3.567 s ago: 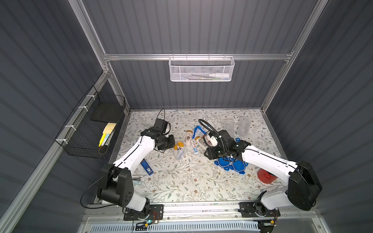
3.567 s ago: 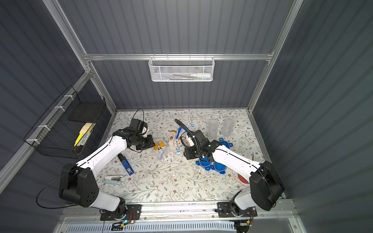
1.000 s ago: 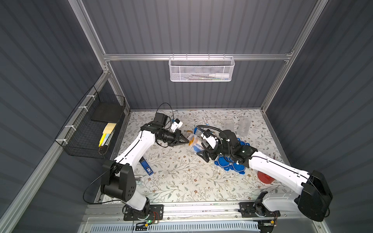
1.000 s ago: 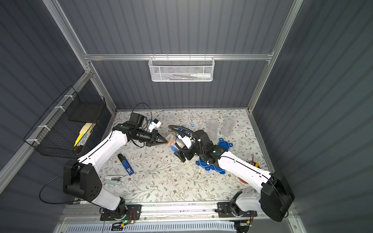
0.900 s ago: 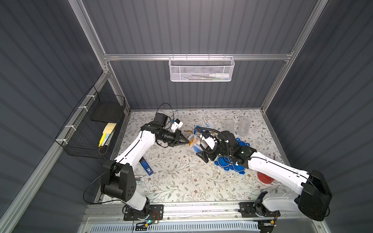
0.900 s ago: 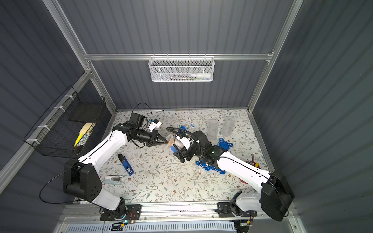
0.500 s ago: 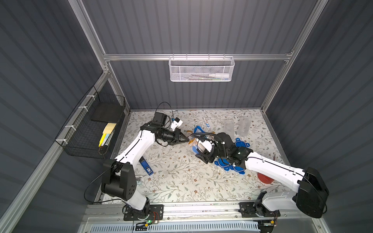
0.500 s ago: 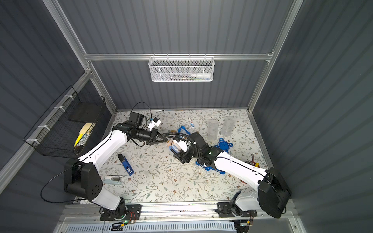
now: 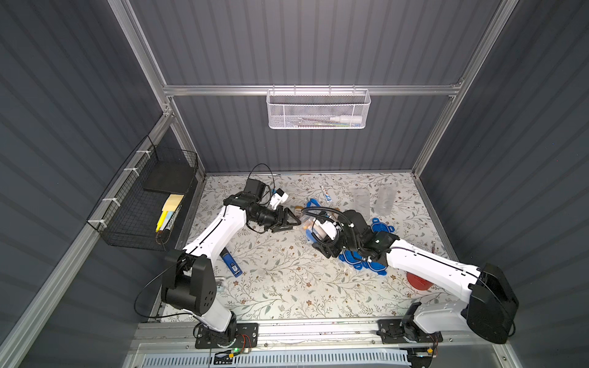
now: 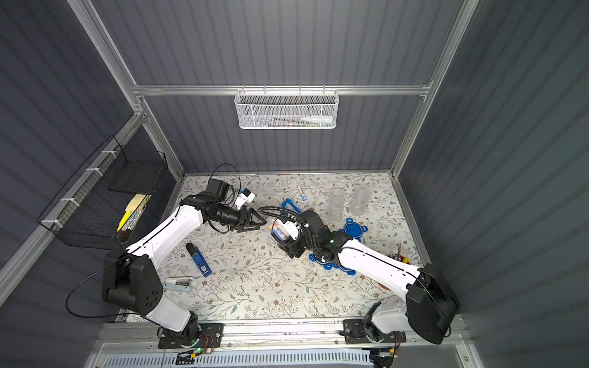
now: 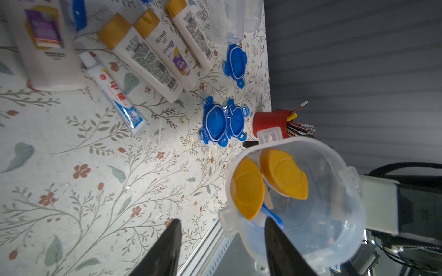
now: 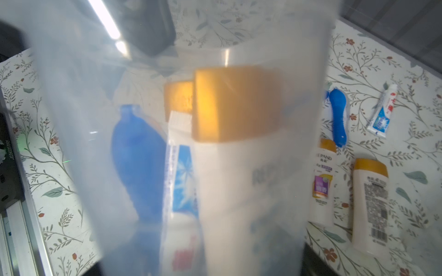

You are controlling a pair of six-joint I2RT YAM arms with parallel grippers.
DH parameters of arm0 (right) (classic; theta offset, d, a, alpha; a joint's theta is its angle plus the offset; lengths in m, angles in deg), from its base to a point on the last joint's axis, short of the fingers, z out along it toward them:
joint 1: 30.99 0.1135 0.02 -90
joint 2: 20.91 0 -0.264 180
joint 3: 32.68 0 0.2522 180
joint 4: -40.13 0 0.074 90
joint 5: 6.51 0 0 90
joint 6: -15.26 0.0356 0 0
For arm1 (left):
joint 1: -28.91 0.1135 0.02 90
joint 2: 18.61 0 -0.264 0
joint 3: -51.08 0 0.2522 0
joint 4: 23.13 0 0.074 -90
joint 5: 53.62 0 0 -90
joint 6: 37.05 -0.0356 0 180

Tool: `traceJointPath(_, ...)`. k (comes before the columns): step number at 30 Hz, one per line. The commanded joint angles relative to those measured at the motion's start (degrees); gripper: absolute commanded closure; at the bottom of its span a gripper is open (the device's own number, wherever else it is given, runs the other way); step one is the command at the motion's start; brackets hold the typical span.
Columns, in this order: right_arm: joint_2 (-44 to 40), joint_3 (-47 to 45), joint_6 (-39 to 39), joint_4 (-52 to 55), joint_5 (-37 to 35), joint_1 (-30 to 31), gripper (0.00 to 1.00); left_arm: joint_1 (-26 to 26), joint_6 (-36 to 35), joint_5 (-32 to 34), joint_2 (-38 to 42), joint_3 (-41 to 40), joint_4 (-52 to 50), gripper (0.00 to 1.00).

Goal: Take out toiletry kits
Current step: 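Pour the toiletry kits out of the container.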

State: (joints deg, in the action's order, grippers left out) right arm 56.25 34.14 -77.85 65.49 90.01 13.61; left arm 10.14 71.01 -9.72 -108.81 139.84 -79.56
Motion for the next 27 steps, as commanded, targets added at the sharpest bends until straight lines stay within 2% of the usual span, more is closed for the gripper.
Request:
traceJointPath(1, -0.56, 2.6, 3.03, 0.76, -0.95, -0.41, 0.54, -0.31, -0.09, 9.89, 4.42, 1.86, -2.98, 0.39)
traceJointPath(5, -0.44, 4.26, 5.03, 5.11, 2.09, -1.08, 0.55, -0.31, -0.4, 16.58, 9.4, 1.86, -0.93, 0.4)
traceJointPath(8, -0.13, 5.37, 6.66, 7.61, 4.78, -1.48, 0.56, -0.4, 0.04, 15.34, 12.59, 0.43, 2.7, 0.4)
traceJointPath(11, 0.39, 6.67, 8.52, 9.86, 6.56, -1.54, 0.57, -1.58, 0.83, 12.52, 14.79, -1.6, 7.33, 0.3)
traceJointPath(15, 0.53, 7.38, 9.57, 10.97, 8.42, -1.66, 0.58, -5.87, -0.29, 14.97, 15.79, -2.06, 9.88, 0.2)
traceJointPath(18, 0.56, 7.83, 10.41, 11.77, 9.26, -1.68, 0.58, -7.27, -0.06, 16.47, 14.76, -1.66, 10.24, 0.17)
traceJointPath(21, 0.53, 8.19, 10.89, 12.37, 10.95, -1.64, 0.58, -7.9, 0.04, 16.66, 13.2, -1.9, 10.39, 0.18)
traceJointPath(24, 0.78, 8.52, 11.35, 13.13, 10.97, -1.72, 0.58, -8.94, 0.48, 15.81, 12.59, -3.11, 11.5, 0.25)
traceJointPath(27, 1.02, 8.72, 11.66, 13.45, 14.02, -1.87, 0.58, -10.0, 0.93, 15.78, 12.28, -4.52, 12.39, 0.31)
